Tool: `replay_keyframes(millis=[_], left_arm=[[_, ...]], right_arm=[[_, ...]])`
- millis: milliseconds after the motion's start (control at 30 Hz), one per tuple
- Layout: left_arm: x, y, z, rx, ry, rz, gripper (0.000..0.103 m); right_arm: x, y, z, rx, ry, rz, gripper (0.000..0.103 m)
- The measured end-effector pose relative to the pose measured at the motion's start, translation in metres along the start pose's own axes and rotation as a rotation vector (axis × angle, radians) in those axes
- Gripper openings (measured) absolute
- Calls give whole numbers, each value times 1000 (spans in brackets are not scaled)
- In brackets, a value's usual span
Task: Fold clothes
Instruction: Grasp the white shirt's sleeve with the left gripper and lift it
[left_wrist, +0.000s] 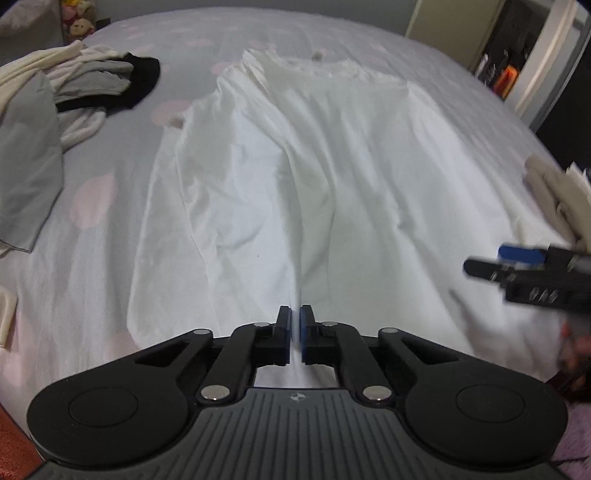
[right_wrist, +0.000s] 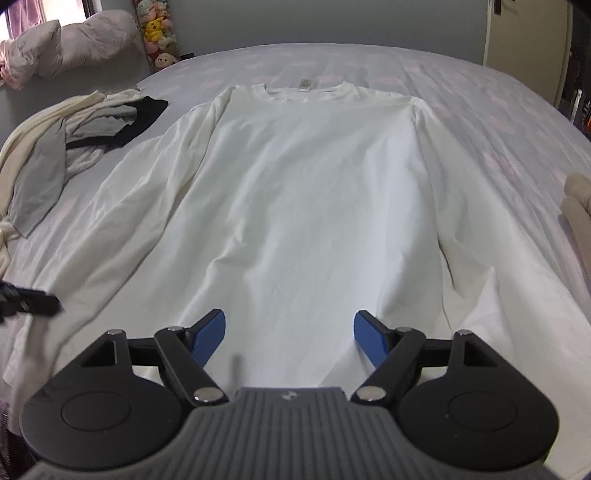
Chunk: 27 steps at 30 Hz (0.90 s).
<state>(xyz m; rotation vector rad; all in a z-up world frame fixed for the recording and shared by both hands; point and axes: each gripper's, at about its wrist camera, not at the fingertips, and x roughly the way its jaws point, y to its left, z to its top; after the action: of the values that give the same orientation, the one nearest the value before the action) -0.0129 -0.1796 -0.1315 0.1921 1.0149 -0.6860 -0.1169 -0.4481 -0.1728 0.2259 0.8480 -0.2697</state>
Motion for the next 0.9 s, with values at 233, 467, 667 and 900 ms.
replay_keyframes(millis=[233, 467, 667, 900], left_arm=[[-41, 24, 29, -79, -126, -11, 1], [-69, 80, 86, -134, -248, 74, 1], [-85, 124, 128, -180, -325, 149, 1], [-88, 195, 153, -277, -327, 264, 1]], right_arm=[[7, 2, 0, -13, 19, -12, 79], [10, 7, -2, -27, 30, -18, 79], [13, 8, -2, -27, 35, -16, 79], [17, 6, -2, -16, 49, 0, 79]])
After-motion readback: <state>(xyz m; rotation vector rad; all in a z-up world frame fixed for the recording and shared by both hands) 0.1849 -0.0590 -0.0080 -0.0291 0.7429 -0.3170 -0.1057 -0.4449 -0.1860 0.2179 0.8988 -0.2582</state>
